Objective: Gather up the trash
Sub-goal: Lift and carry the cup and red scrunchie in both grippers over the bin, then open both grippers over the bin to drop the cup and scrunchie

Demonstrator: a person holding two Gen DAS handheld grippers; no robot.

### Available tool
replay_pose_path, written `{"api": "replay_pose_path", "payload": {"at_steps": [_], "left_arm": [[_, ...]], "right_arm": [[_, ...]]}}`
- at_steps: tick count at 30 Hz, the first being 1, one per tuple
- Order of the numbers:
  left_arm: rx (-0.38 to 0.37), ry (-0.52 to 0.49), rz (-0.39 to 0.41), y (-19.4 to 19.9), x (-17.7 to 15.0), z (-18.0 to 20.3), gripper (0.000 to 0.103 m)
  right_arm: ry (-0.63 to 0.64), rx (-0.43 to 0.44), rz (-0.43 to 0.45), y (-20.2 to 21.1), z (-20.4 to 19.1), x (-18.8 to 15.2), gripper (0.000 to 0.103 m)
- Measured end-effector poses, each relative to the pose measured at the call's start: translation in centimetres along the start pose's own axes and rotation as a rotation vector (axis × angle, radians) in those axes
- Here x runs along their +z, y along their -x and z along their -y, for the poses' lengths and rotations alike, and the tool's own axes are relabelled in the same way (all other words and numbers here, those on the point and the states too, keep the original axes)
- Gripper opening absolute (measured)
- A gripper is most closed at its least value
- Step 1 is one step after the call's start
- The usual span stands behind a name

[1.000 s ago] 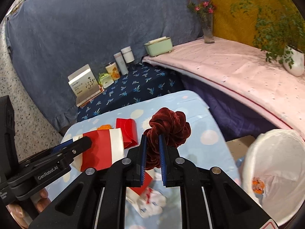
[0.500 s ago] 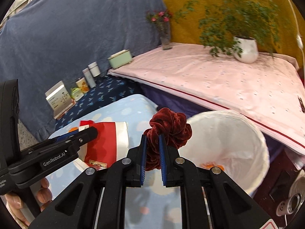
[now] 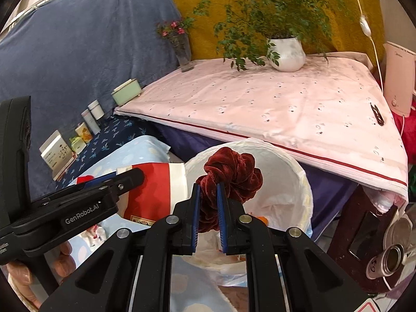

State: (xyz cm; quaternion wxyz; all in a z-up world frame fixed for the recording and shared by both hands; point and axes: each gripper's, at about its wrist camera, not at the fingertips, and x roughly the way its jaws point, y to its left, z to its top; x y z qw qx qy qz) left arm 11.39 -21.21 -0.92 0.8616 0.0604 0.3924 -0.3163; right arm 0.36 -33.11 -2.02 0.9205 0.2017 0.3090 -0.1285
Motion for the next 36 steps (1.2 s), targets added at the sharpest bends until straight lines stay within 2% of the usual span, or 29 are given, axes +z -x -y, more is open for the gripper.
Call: {"api": "replay_pose_path", "payload": {"at_steps": [4,8,17,19,21,23,26,30,36], "left_arm": [[0.009,-0.004,-0.014,-1.2,0.1,1.1,0.044],[0.011,-0.001,-0.03,-1.8,0.1,1.3,0.05],[0.033,-0.001,-0.031,-1.7,-0.2,0.4,0.051],[0.04,0.004,-0.029,-1.6,-0.2,0.1,0.053],[0.049,0.01,-0.023,-1.4,-0.3,-0.2,0.06],[0.058,0.014,-0.017,-1.2,-0.3,-0.6,0.061],[0.068,0.024,-0.017,-1.1,-0.4,-1.2,0.063],[0.097,0.047,-0.003,-0.6,-0.6,-2.5,0.074],[0.117,0.083,0.003,0.3,-1.0,-4.3,0.075]], "right_arm": [[-0.017,-0.008,-0.001,-0.1,1.1,-0.1,0.012],[-0.025,-0.01,0.001,-0.3,1.5,0.0,0.012],[-0.021,-0.007,-0.004,-0.9,1.4,0.3,0.013],[-0.02,-0.006,-0.007,-1.1,1.2,0.3,0.013],[-0.023,-0.003,-0.008,-1.3,1.0,0.4,0.014],[-0.028,0.005,-0.011,-1.5,0.8,0.6,0.014],[-0.024,0.002,-0.011,-2.0,0.3,0.9,0.017],[-0.018,0.007,-0.003,-2.0,-0.5,1.0,0.028],[0.015,0.012,-0.002,-1.8,-2.4,0.6,0.038]]}}
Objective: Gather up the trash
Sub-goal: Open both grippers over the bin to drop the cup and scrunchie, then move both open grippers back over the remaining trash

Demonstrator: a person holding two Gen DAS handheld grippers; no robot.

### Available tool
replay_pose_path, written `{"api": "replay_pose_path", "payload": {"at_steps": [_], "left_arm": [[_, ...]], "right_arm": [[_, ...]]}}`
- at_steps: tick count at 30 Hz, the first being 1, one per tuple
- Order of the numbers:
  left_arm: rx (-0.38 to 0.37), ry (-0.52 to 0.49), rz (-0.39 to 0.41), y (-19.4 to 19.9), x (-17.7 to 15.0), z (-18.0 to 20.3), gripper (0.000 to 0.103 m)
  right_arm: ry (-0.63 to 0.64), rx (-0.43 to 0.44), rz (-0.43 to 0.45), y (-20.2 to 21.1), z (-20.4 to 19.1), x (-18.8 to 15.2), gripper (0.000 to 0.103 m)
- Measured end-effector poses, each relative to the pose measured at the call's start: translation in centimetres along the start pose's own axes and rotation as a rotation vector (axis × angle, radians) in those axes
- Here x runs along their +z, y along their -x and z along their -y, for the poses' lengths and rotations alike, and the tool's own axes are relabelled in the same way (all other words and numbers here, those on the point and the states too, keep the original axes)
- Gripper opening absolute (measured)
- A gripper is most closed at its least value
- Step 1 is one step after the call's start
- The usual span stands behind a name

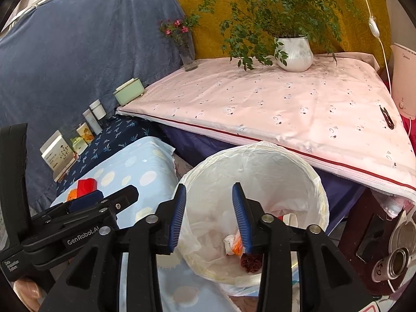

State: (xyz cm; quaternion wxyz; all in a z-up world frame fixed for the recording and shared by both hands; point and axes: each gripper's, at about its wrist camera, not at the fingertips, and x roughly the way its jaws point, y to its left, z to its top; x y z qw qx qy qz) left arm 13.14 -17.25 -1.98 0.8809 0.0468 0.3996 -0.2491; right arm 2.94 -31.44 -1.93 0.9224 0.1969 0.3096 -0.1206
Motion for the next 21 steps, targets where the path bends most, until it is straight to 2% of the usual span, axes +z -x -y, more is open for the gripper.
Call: {"api": "replay_pose_path", "payload": {"at_steps": [2,11,14,19,21], "left_arm": [[0.006,0.01,0.004,0.4,-0.2,-0.6,0.075],[0.041,0.066,0.01,2.0,-1.4,-3.9,0.077],[0.061,0.091,0.015,2.5,-2.0,-5.4,0.085],[0.097,0.118,0.021,3.4,-3.0,-7.7,0.085],[0.123,0.13,0.025,3.7,-3.4,-8.8,0.089]], "right_arm": [[0.012,0.0,-0.002,0.1,-0.6,-0.2,0.042],[0.055,0.023,-0.008,0.9,-3.7,-1.1,0.049],[0.079,0.038,-0.016,1.0,-5.1,-1.5,0.049],[0.114,0.063,-0.036,0.7,-7.4,-2.6,0.049],[0.123,0.075,-0.045,0.6,-8.3,-3.0,0.049]]}}
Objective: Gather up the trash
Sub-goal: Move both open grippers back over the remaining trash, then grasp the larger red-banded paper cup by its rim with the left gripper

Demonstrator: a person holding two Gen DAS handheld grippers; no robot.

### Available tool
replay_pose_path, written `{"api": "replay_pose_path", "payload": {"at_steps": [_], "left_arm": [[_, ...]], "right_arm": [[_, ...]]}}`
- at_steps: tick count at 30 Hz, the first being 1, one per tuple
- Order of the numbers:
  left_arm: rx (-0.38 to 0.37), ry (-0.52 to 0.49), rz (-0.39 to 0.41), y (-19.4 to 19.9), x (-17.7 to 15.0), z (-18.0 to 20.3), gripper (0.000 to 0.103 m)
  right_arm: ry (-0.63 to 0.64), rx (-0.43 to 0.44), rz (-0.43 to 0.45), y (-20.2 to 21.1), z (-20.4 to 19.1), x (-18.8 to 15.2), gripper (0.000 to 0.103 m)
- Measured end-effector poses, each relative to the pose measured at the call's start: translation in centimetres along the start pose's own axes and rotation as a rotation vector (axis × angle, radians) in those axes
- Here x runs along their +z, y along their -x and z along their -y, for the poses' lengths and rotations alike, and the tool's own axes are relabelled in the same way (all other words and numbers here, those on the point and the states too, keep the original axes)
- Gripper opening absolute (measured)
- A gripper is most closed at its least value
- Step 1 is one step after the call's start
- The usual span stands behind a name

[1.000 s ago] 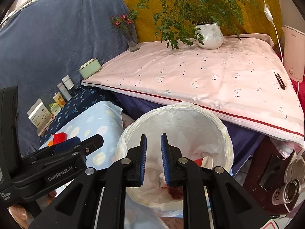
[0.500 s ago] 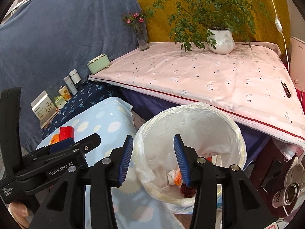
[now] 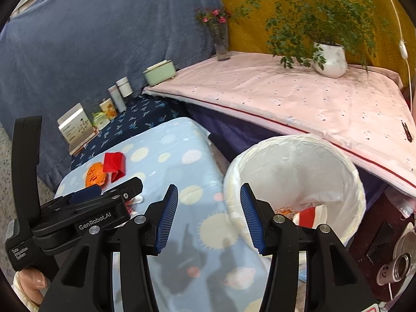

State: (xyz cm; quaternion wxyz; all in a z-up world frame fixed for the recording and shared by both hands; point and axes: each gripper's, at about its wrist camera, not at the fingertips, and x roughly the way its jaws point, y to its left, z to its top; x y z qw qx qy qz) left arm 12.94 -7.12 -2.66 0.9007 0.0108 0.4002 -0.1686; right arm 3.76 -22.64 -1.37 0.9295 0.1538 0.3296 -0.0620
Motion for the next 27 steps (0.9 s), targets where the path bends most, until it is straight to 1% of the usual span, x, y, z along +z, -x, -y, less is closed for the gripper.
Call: {"api": "replay_pose_path", "payload": {"at_steps": [6,13,20,27], "left_arm": [[0.055,0.044,-0.017,-0.2,-0.7,-3.7,0.091],[0.081,0.084,-0.058,-1.3,-1.7,-7.5,0.093],[0.061,0.103,-0.117,-3.3,-2.6,-10.3,0.094],[0.025,0.12,-0.168,-5.4,-2.9,-11.7,0.093]], "right_arm": [[0.032,0.035,-0.029,-1.0,-2.8,-1.0,0.049],[0.071,0.062,-0.07,-2.7,-5.7,-1.9,0.049],[0.085,0.078,-0.113,-4.7,-7.5,-2.7,0.049],[0.1,0.085,-0.155,-6.7,-9.0,-3.6,0.049]]}}
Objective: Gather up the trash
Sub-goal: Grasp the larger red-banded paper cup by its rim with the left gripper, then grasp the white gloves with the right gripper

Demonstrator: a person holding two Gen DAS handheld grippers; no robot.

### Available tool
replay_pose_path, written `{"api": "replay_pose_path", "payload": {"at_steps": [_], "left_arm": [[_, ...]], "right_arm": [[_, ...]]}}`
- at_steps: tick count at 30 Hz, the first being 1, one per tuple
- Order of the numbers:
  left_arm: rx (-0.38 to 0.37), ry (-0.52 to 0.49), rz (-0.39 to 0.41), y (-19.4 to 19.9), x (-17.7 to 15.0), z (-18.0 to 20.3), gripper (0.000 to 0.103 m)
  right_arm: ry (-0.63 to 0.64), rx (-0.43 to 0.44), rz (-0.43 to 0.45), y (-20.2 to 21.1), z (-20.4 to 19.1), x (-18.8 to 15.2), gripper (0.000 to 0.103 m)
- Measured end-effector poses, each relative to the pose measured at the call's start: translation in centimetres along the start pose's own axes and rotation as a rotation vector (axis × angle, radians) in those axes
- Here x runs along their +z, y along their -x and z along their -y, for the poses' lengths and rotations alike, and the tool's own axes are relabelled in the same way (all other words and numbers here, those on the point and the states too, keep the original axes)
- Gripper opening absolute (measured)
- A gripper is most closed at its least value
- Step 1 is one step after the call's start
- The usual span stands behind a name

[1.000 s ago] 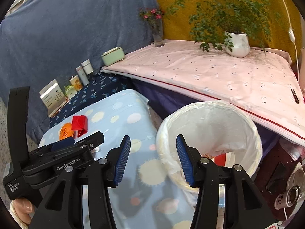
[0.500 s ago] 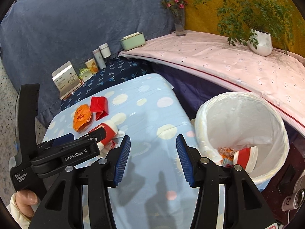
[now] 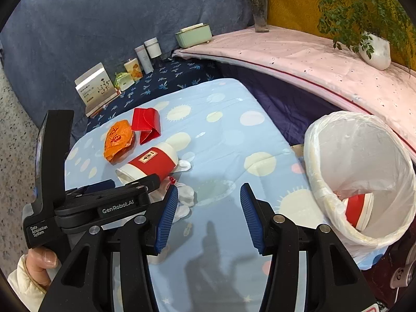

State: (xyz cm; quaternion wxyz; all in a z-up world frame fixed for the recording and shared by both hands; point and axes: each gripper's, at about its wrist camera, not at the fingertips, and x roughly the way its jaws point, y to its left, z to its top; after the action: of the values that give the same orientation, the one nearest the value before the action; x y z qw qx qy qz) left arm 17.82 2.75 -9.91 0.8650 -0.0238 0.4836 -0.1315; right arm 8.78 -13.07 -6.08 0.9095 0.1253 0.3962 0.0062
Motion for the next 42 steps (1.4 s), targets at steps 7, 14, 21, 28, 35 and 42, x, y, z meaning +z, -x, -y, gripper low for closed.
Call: {"api": "replay_pose_path", "payload": {"at_steps": [7,14,21,28,35,42], "left_arm": [[-0.043,0.021,-0.007,-0.5,0.4,-0.7,0.079],[-0.067,0.045,-0.016,0.0,0.1,-2.2,0.02],[-0.061,0.049,0.006,1.0,-0.5,-3.9,0.01],[-0.069,0.06,0.047,2.3,-0.6,-5.1,0.006],[-0.068,0.079,0.078,3.9,-0.5,-6.3,0.004],[-0.069,0.088,0.076,4.2,-0.8,-6.9,0.004]], "right_arm": [[0.007,0.001,-0.028,-1.6,-0.9,-0.2,0.049],[0.018,0.013,-0.051,-2.6,-1.8,-0.4,0.049],[0.051,0.036,-0.077,-4.0,-3.6,-0.8,0.049],[0.075,0.06,-0.102,-5.2,-5.1,-1.2,0.049],[0.102,0.088,-0.137,-6.9,-6.6,-2.0,0.047],[0.128,0.101,-0.182,-9.1,-7.7,-2.7,0.02]]}}
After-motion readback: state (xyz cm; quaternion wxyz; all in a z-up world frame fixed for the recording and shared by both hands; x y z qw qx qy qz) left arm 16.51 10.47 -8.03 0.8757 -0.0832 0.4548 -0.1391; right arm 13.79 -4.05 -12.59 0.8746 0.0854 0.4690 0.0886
